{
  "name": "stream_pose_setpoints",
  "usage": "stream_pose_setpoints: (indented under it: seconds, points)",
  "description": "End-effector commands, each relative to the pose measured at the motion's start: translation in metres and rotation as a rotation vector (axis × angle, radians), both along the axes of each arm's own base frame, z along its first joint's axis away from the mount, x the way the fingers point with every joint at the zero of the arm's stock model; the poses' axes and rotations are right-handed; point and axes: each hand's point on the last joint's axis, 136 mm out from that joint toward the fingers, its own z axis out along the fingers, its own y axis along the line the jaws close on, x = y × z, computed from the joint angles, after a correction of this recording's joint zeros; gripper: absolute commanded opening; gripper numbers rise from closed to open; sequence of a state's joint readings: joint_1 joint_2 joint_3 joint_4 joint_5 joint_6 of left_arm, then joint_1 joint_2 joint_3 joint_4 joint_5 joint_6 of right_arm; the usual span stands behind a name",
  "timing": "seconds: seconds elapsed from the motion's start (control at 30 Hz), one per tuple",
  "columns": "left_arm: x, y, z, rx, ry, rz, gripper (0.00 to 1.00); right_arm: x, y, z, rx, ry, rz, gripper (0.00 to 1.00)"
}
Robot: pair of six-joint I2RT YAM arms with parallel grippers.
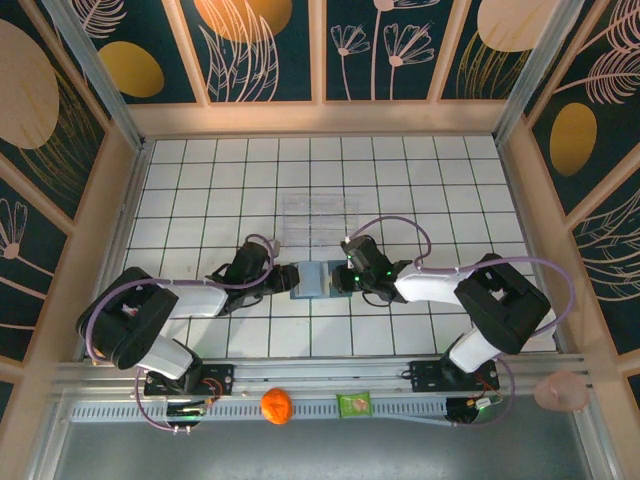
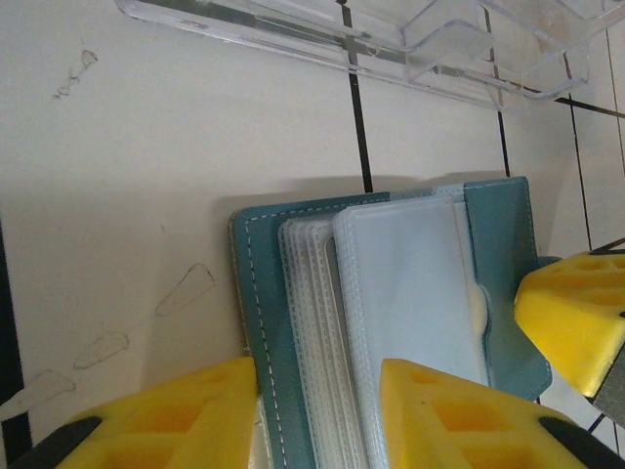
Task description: Take the credit cards out of the card holder
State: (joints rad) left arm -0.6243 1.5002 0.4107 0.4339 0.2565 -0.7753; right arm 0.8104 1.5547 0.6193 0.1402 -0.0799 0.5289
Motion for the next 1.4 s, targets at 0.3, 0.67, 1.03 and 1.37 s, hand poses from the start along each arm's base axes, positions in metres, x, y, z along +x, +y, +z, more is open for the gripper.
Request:
stream_pose_setpoints:
  seconds: [0.3,0.67,1.03,1.37]
  points:
    - [-0.007,-0.012,0.027,-0.127,-0.040,-0.045,0.24,-0.004,-0.007,-0.011,-0.018,0.029,0.003,0.18]
    - [-0.007,-0.019,0.041,-0.191,-0.070,-0.062,0.22,-0.005,0.000,-0.003,0.025,0.026,0.019,0.19]
    - [-0.006,-0.020,0.039,-0.200,-0.058,-0.057,0.27,-0.006,0.002,-0.001,0.041,0.026,0.025,0.19]
    - [-0.001,0.001,0.030,-0.079,-0.056,0.029,0.51,-0.006,0.007,0.008,0.068,0.012,0.041,0.26]
